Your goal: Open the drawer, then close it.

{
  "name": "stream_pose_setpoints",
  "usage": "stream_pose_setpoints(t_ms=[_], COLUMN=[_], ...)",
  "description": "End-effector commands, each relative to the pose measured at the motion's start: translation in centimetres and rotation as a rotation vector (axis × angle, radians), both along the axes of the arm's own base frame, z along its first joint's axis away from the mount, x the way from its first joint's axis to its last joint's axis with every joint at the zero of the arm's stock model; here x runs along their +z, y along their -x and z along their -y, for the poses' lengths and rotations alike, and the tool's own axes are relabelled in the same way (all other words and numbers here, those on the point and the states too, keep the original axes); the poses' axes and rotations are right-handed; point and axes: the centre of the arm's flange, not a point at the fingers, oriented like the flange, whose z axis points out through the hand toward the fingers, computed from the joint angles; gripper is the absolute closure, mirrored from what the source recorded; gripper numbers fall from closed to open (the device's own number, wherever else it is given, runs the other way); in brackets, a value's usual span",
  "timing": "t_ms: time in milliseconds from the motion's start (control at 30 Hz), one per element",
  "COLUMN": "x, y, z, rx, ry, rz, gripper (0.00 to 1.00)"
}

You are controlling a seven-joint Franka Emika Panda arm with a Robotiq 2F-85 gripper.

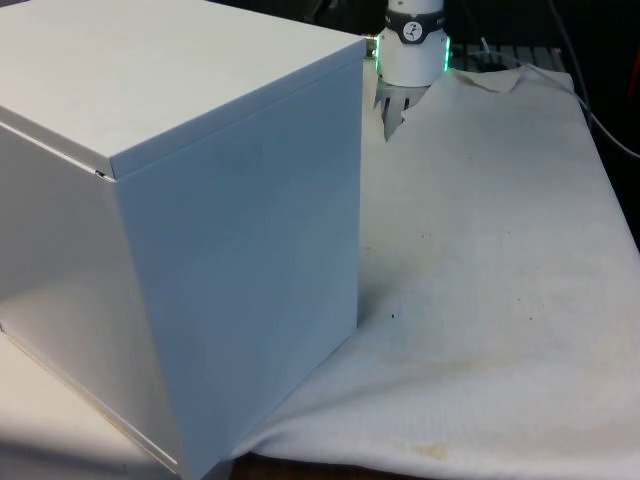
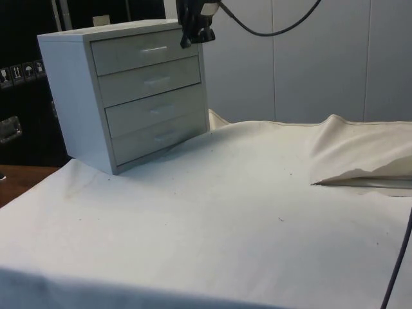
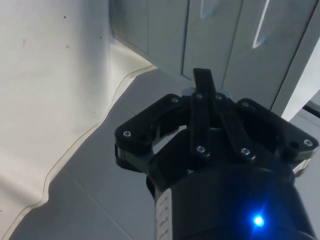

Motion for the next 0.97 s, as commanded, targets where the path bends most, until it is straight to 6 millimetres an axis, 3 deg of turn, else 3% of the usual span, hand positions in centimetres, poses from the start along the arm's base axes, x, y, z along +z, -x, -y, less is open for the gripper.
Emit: stream_pose_setpoints(t_ms=[0, 333, 467, 500, 567, 600, 833, 867, 933], x=[0.13, 0.16, 0.12, 0.11, 0.12, 0.08, 0.1, 0.13, 0.07], y=[0.33, 0.62, 0.72, 0.59, 0.55, 0.55, 0.56, 0.49, 0.52], z=[-0.37, -0.65, -0.61, -0.52, -0.53, -0.53, -0.55, -0.52, -0.5], rx=[-0.002, -0.002, -0.007, -0.005, -0.004, -0.004, -0.009, -0.004, -0.007], ry=[0.007, 0.002, 0.001, 0.002, 0.001, 0.002, 0.003, 0.002, 0.002], rz=[0.004, 0.002, 0.001, 0.001, 0.001, 0.0, 0.0, 0.001, 0.0], gripper=[1.0, 0.98, 0.77, 0.77, 0.66, 0.56, 0.17, 0.17, 0.02])
